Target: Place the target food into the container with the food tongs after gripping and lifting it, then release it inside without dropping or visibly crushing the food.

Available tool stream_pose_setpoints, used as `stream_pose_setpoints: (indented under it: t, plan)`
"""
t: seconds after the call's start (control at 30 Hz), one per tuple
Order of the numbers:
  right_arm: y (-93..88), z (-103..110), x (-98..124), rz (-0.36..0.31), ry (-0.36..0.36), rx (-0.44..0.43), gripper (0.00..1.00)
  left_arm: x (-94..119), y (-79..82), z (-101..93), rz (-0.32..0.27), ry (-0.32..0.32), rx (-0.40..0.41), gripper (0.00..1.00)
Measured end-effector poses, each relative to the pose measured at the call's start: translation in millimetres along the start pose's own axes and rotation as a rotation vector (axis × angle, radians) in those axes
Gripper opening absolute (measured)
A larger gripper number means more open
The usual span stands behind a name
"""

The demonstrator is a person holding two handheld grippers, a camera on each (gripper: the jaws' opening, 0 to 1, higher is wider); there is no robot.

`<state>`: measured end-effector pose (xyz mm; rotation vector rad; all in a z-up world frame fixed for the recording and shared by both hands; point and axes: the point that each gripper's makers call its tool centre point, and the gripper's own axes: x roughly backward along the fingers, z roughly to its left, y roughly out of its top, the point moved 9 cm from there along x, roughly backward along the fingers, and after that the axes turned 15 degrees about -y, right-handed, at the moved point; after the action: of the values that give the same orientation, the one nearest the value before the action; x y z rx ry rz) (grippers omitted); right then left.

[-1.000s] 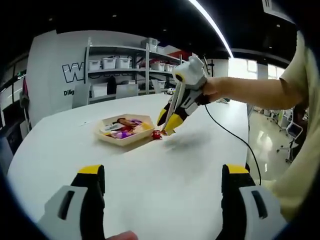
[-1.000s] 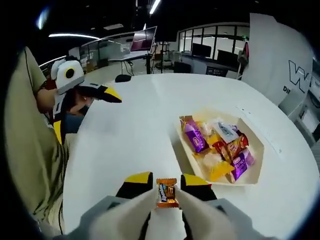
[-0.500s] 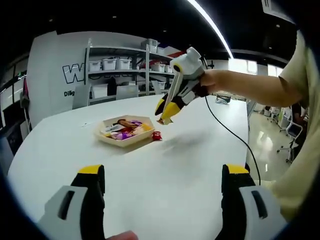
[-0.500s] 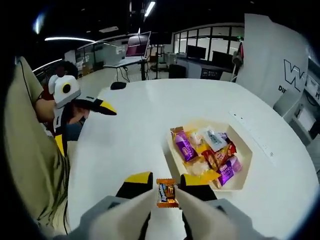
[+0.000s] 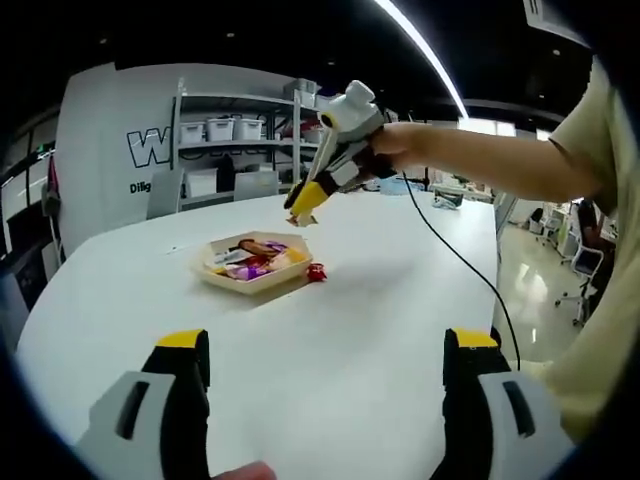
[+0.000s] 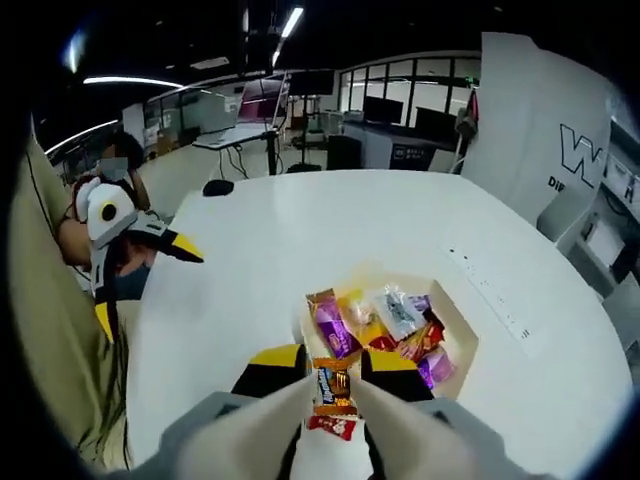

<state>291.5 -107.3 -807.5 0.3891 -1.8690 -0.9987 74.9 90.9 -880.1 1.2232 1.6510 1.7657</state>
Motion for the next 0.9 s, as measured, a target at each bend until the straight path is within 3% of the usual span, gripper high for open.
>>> stream_pose_setpoints:
  t: [0.47,0.7,0.9]
  plan:
    - [39.1,-24.4,-27.9,-0.013,-0.050,-0.021,0.19,4.9,2.9,1.5,0.001,0.015,-0.002,0.95]
    - [43.3,-18.2,-30.3,-0.022,-0.046,-0.026,0.19,5.7,2.4,2.2,0.003,0.018,-0.003,0.95]
    - [34.8,-11.8,-25.0,-0.012,-0.045,-0.030,0.19,3.6,1.9,1.0,0.001,0.012,-0.001,0.95]
